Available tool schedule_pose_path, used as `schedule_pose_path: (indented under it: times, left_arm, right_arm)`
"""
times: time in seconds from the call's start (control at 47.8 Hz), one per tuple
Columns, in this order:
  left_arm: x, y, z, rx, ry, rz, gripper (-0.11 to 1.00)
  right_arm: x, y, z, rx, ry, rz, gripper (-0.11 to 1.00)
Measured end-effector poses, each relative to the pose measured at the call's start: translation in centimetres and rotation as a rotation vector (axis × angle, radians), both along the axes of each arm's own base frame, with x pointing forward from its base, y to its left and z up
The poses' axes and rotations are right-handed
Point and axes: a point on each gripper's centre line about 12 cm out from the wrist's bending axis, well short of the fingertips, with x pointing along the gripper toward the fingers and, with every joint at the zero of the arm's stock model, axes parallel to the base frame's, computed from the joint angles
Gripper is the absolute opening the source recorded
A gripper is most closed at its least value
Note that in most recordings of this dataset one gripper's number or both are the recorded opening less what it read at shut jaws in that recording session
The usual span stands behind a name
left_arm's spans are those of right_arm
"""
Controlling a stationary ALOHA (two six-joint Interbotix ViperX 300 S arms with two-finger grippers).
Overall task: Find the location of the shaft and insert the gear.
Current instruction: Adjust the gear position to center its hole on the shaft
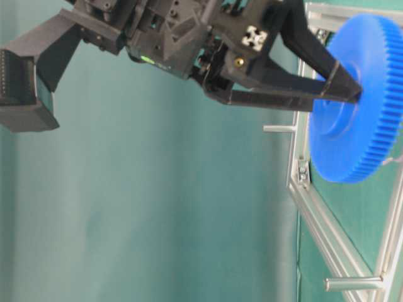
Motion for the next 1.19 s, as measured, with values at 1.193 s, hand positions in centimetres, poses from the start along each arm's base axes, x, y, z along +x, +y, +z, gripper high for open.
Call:
schedule_pose_path:
  times: [1.193]
  left_arm:
    - [0.0,0.0,0.0,0.0,-0.002,0.0,0.0]
  right_arm:
    - [1.1,-0.1,0.1,-0.027,-0.014,0.01,0.68]
